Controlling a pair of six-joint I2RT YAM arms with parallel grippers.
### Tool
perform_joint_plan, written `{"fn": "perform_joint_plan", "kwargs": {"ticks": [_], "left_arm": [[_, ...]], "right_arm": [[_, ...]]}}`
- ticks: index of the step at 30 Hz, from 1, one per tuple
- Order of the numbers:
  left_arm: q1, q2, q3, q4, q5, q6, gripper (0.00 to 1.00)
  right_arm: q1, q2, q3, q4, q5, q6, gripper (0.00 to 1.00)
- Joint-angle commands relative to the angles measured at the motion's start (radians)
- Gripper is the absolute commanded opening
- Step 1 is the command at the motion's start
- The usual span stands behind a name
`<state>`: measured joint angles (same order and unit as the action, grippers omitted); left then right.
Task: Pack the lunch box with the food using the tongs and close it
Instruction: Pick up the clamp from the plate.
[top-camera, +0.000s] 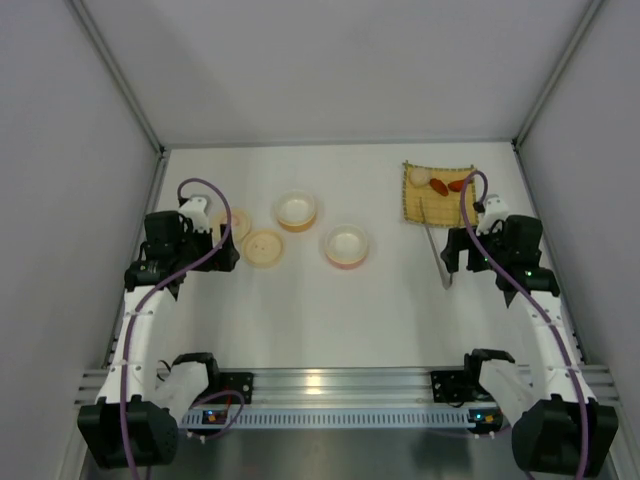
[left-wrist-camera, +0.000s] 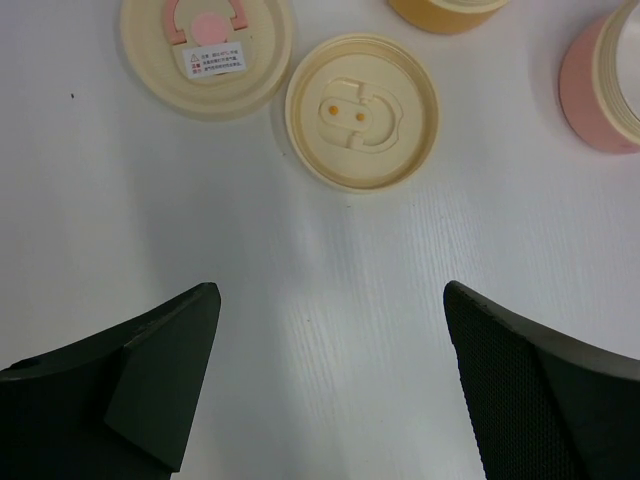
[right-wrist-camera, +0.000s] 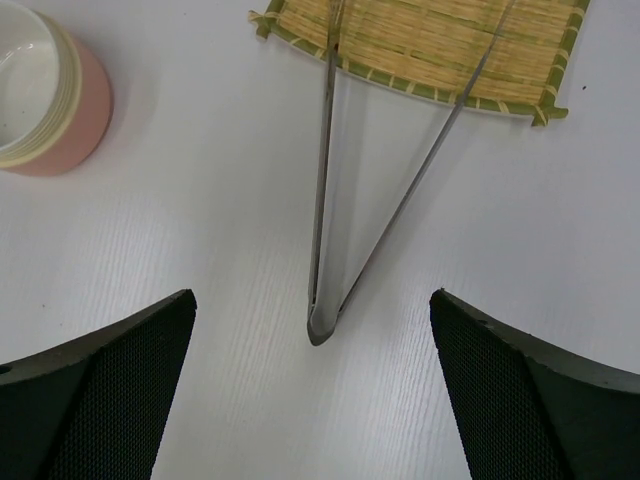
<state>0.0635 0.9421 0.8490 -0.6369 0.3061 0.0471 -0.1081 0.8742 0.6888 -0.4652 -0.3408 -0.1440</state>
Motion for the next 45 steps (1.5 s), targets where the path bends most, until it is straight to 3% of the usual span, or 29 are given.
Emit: {"fn": "perform_joint_plan", "kwargs": {"ticks": [1, 14, 24, 45], "left_arm": [[-0.004, -0.009, 0.022, 0.052, -0.039, -0.001, 0.98], [-0.002, 0.021, 0.027, 0.055, -0.058, -0.015, 0.98], [-0.002, 0.050, 0.027, 0.060, -0.038, -0.018, 0.98], [-0.002, 0.109, 0.019, 0.074, -0.048, -0.013, 0.98]], "right_arm": [[-0.013, 0.022, 0.055, -0.004, 0.008, 0.017, 0.99], [-0.013, 0.339, 0.152, -0.053, 0.103, 0.102, 0.99], [0.004, 0.430, 0.132, 0.028, 0.095, 0.132, 0.99], [0.172, 0.600, 0.143, 0.209, 0.282, 0.181, 0.99]]}}
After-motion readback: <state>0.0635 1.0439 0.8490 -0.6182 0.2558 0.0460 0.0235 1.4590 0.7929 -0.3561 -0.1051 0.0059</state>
